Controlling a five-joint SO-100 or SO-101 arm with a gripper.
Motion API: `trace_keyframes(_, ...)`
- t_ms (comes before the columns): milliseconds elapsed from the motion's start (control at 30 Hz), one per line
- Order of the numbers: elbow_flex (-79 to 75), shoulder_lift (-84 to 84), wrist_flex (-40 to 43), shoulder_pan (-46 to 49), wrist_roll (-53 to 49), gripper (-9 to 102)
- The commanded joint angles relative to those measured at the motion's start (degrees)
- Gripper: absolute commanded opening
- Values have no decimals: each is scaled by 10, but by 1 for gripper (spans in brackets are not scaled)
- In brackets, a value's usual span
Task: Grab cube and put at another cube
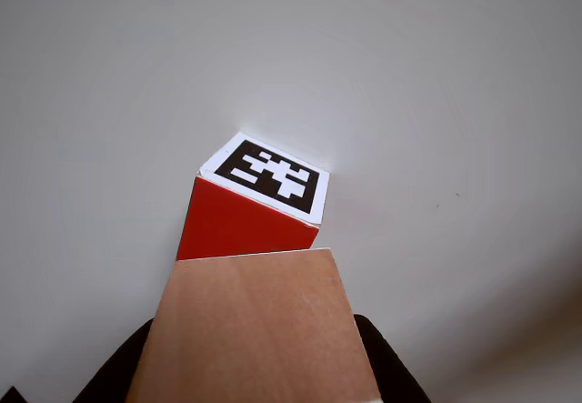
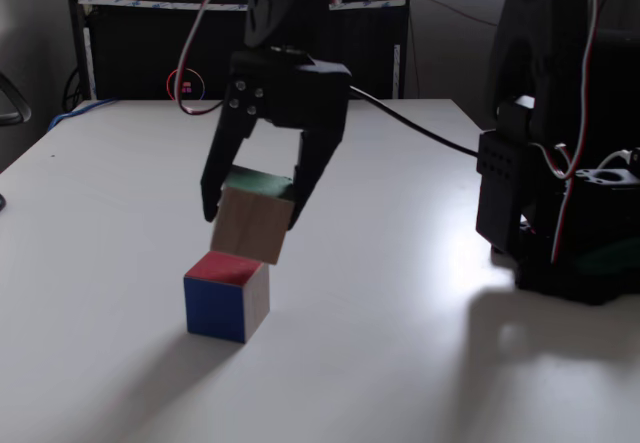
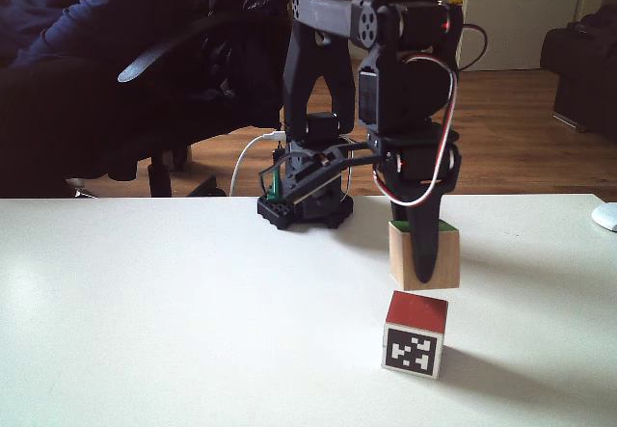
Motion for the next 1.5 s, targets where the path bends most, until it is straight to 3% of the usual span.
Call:
trace_keyframes(0,-9,6,-8,-4,3,16)
trace_keyframes(1200,-69,-49,-8,37,-14,16)
trace_keyframes(1467,-69,-57,-9,25,-11,24)
